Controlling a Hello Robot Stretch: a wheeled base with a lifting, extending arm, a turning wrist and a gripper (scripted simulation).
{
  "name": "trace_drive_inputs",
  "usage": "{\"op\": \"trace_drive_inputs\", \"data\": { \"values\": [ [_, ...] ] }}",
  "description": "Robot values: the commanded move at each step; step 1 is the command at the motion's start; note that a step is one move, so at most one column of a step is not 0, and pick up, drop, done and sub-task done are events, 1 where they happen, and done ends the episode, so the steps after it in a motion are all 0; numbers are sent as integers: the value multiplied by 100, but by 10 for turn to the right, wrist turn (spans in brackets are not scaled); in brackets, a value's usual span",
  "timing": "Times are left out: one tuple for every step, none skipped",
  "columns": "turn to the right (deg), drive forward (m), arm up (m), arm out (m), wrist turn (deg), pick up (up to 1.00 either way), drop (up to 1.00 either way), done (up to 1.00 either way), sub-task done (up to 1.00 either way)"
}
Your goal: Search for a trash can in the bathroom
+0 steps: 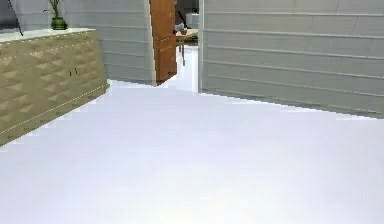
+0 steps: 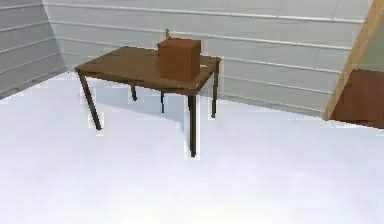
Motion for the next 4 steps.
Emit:
{"op": "trace_drive_inputs", "data": {
  "values": [
    [0,100,0,0,0,0,0,0,0],
    [-30,0,0,0,0,0,0,0,0],
    [0,100,0,0,0,0,0,0,0],
    [0,100,0,0,0,0,0,0,0]
  ]
}}
